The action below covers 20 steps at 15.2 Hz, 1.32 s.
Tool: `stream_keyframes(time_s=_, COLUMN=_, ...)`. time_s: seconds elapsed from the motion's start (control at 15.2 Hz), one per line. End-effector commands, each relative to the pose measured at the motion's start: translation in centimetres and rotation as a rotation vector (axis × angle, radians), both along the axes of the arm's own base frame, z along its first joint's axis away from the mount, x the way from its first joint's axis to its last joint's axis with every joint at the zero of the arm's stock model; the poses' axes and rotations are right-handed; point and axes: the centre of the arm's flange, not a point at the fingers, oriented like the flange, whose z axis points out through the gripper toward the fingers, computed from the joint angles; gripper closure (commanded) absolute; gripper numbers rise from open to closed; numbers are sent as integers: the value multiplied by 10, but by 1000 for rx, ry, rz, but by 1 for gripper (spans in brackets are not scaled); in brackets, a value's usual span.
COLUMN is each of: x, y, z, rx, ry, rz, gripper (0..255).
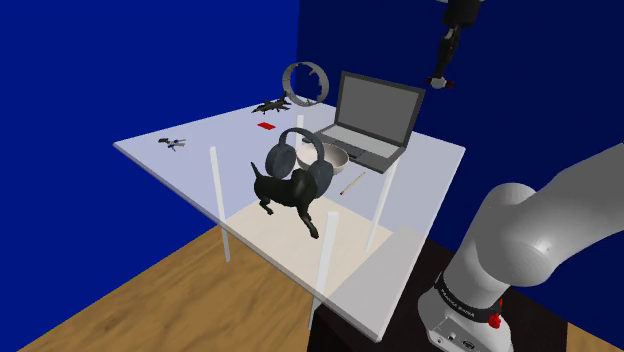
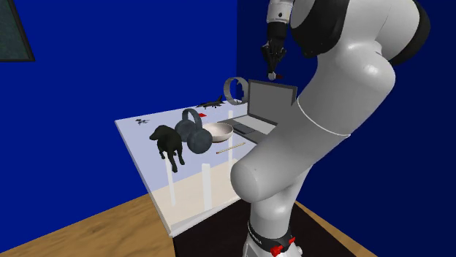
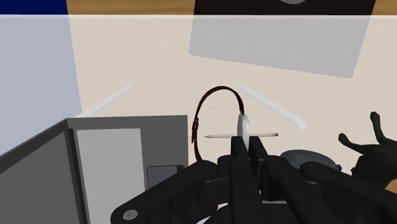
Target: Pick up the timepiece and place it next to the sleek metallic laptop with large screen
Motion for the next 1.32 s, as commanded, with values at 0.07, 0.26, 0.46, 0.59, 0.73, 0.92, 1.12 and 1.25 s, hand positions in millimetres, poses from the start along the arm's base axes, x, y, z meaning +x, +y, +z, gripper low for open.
stream_keyframes(time_s=0.07, x=5, y=-39, z=0, rx=-1, ry=0, rz=2, gripper=255)
stream_keyframes(time_s=0.26, x=7, y=-52, z=-10, rx=-1, ry=0, rz=2, gripper=255)
stream_keyframes(time_s=0.46, x=7, y=-52, z=-26, rx=-1, ry=0, rz=2, gripper=255)
stream_keyframes(time_s=0.59, x=7, y=-52, z=-37, rx=-1, ry=0, rz=2, gripper=255)
stream_keyframes(time_s=0.73, x=7, y=-52, z=-47, rx=-1, ry=0, rz=2, gripper=255)
stream_keyframes(time_s=0.92, x=7, y=-52, z=-63, rx=-1, ry=0, rz=2, gripper=255)
stream_keyframes(time_s=1.12, x=7, y=-52, z=-79, rx=-1, ry=0, rz=2, gripper=255)
stream_keyframes(time_s=1.25, x=7, y=-52, z=-90, rx=-1, ry=0, rz=2, gripper=255)
